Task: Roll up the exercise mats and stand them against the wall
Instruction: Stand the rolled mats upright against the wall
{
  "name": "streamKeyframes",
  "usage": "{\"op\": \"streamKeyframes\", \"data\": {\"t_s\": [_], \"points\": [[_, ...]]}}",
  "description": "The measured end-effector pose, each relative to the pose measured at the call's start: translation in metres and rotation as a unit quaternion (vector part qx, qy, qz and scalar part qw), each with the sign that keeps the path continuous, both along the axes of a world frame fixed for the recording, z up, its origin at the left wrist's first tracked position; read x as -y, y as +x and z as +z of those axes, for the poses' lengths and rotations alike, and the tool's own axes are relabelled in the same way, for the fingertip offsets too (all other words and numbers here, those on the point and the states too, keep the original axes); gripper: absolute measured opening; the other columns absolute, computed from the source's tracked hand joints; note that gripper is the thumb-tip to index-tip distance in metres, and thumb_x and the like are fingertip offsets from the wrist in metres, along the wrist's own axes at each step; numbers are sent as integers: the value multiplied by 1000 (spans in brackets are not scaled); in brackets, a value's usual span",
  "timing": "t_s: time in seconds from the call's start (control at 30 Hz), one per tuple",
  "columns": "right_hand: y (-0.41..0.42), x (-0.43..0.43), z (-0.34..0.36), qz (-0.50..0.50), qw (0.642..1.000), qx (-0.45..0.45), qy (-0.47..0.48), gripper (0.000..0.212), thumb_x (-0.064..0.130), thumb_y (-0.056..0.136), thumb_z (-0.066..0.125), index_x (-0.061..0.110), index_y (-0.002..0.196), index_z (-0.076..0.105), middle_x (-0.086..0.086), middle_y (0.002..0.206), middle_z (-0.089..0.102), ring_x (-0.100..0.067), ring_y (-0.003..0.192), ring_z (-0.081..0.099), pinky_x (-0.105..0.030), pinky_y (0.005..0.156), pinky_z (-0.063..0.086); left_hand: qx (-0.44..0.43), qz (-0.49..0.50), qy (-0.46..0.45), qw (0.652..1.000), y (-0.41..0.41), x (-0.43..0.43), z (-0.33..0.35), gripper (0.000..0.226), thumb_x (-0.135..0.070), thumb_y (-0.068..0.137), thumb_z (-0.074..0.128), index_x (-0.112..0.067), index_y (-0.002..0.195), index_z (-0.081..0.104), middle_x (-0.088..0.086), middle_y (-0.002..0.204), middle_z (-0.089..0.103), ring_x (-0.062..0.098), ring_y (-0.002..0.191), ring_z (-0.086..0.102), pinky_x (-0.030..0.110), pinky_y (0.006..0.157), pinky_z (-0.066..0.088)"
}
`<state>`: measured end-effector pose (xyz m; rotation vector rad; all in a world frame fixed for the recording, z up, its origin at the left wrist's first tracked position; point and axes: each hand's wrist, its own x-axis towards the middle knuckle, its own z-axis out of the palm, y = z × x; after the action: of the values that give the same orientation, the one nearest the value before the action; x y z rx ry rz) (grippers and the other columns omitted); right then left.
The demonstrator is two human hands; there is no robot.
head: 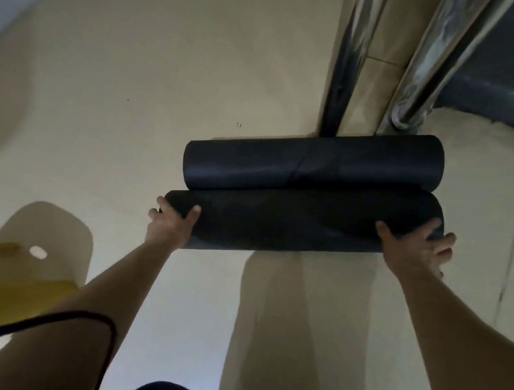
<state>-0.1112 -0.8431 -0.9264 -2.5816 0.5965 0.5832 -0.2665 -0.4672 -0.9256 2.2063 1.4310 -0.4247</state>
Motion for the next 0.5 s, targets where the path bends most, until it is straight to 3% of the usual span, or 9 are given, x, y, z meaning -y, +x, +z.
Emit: {"op": "streamKeyframes", "data": {"t_s": [0.13, 0.3, 0.4, 0.5], "points": [[22, 10, -31, -25, 998, 38, 35, 130, 63, 81, 78, 9, 164, -7, -26, 165, 7, -43, 151, 17, -60, 118, 27, 32, 15, 23, 999, -13, 2, -35, 83, -46, 89, 69, -9, 148, 24, 27, 135, 42, 54, 119, 49, 57, 95, 47], [40, 27, -52, -38, 996, 38, 68, 144, 55, 63, 95, 16, 162, -2, -22, 158, 19, -45, 146, 26, -60, 115, 32, 71, 90, 0, 993, -16, -4, -52, 77, -43, 86, 77, -5, 136, 32, 27, 132, 50, 48, 112, 56, 49, 82, 48], [39, 30, -60, -25, 994, 67, 80, 141, 55, 62, 95, 17, 161, 3, -24, 156, 26, -47, 144, 29, -60, 115, 32, 110, 119, -7, 987, -20, -5, -52, 80, -47, 78, 83, -7, 132, 42, 18, 130, 59, 41, 114, 58, 49, 89, 52], [36, 29, -57, 1, 994, 85, 73, 148, 62, 60, 93, 21, 163, -4, -27, 154, 25, -49, 140, 30, -60, 114, 34, 164, 151, -11, 975, -22, 7, -52, 94, -57, 70, 85, -10, 136, 39, 17, 138, 52, 41, 123, 54, 51, 99, 49]]}}
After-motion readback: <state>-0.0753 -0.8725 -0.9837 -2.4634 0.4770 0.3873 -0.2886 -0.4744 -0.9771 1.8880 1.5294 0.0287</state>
